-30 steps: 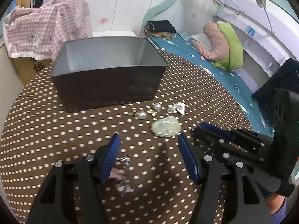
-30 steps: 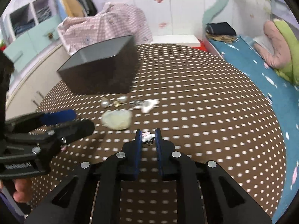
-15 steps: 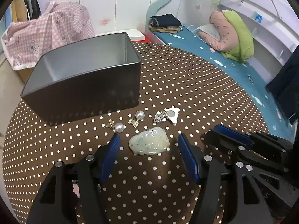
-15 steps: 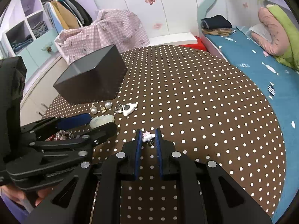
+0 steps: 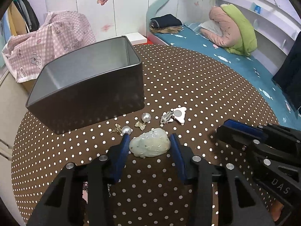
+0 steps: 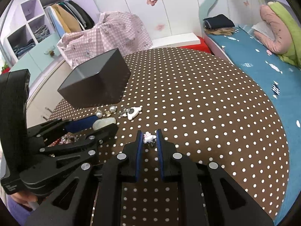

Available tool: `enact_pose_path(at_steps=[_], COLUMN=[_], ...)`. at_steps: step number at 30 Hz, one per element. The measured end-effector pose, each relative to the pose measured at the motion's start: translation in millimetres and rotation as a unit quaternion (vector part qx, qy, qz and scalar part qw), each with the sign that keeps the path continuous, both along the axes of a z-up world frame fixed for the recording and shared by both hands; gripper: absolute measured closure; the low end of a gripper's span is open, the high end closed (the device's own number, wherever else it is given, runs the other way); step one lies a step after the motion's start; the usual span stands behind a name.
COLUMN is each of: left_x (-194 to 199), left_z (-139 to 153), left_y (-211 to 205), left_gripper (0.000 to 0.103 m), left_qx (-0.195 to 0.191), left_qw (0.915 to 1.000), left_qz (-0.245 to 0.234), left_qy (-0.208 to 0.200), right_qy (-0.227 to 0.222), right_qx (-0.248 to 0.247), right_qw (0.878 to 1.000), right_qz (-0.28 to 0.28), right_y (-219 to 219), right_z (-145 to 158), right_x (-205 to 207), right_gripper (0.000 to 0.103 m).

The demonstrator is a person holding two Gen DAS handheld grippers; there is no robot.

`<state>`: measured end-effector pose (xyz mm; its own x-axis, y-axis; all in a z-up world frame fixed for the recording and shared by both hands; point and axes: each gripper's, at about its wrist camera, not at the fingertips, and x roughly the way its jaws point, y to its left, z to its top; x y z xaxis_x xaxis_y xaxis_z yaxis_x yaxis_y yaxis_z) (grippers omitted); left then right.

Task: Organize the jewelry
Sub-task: 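Grasp the small white charm with the right gripper while the left gripper grasps the jade pendant, then carry the white charm and jade pendant into the grey box and open both grippers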

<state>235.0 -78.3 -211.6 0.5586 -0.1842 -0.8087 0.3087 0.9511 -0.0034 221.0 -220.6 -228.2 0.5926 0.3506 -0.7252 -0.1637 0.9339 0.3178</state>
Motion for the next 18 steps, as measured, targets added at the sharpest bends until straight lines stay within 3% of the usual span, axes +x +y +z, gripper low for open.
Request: enact_pose_path(at_steps=[8, 18], left_x=[-5.1, -16.2], left_z=[5.6, 56.4], left_y=[23.4, 61.7], left_gripper=[0.061, 0.061], left_qx=[-0.054, -0.093], left_qw=[0.9985, 0.9948], left_qz=[0.0, 0.001], left_qy=[0.015, -0.043], right_qy=[-0.007, -0.047], right_qx=[-0.005, -0.01], right_qw=[1.0, 0.999], right_qz=[0.007, 0.023], right_y=[15.2, 44.9], right_z=[9.4, 46.6], right_x=[-0.1, 13.2], right_gripper=[0.088, 0.088])
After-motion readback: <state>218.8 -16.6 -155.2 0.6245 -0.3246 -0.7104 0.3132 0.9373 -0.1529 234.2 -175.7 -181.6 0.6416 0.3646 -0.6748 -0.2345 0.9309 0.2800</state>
